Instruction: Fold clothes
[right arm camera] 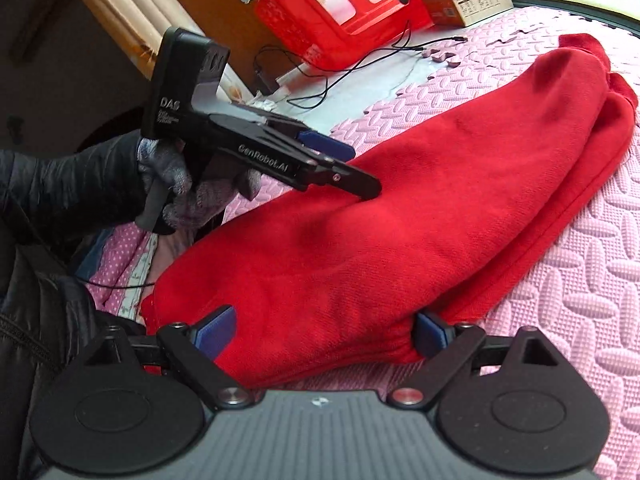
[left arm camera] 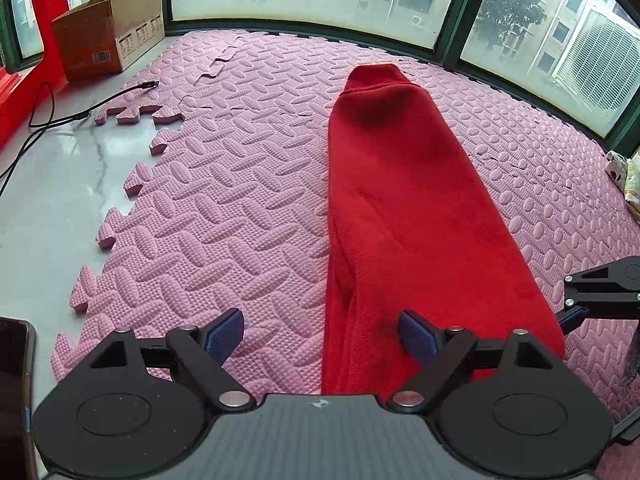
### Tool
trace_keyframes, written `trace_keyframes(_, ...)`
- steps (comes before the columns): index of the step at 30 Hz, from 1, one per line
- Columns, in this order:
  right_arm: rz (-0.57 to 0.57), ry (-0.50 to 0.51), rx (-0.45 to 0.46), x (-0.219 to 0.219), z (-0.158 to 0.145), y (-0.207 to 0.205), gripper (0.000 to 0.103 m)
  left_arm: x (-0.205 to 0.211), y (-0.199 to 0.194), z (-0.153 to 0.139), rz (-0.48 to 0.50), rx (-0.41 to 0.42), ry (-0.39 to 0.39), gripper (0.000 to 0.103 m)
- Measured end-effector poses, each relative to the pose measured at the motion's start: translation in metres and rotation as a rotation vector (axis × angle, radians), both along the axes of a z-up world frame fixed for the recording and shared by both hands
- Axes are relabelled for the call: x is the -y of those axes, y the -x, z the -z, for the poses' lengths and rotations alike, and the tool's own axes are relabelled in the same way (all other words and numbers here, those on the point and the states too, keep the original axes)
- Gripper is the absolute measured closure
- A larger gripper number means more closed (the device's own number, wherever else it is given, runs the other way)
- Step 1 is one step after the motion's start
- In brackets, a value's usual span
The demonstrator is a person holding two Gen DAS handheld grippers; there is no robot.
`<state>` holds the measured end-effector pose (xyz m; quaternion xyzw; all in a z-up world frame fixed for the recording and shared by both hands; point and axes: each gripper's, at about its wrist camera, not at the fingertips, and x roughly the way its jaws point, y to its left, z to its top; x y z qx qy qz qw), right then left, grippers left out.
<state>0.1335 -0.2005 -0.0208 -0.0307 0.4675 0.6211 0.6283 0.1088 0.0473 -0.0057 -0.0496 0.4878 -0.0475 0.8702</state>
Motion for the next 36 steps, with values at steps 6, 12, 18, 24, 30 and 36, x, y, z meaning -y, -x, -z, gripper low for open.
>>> trace_keyframes(6, 0.012, 0.024, 0.003, 0.012, -0.007, 0.016, 0.01, 0.003, 0.001, 0.003, 0.014, 0.002, -0.003, 0.016)
trace_keyframes(12, 0.142, 0.041, 0.027, 0.026, -0.02, 0.017, 0.01, 0.007, 0.003, -0.006, 0.032, 0.041, 0.022, 0.016)
trace_keyframes(18, 0.488, 0.046, 0.119, 0.039, -0.032, -0.024, 0.012, 0.013, 0.009, -0.018, 0.059, 0.082, 0.058, 0.016)
trace_keyframes(24, 0.744, 0.024, 0.125, 0.033, -0.022, -0.078, 0.023, 0.015, 0.018, -0.026, 0.062, 0.105, 0.092, 0.015)
trace_keyframes(30, 0.895, 0.023, 0.058, 0.028, 0.001, -0.108, 0.041, 0.017, 0.029, -0.042, 0.093, 0.145, 0.113, 0.013)
trace_keyframes(36, 0.982, -0.019, -0.008, 0.027, 0.016, -0.124, 0.063, 0.027, 0.035, -0.049, 0.139, 0.163, 0.145, 0.012)
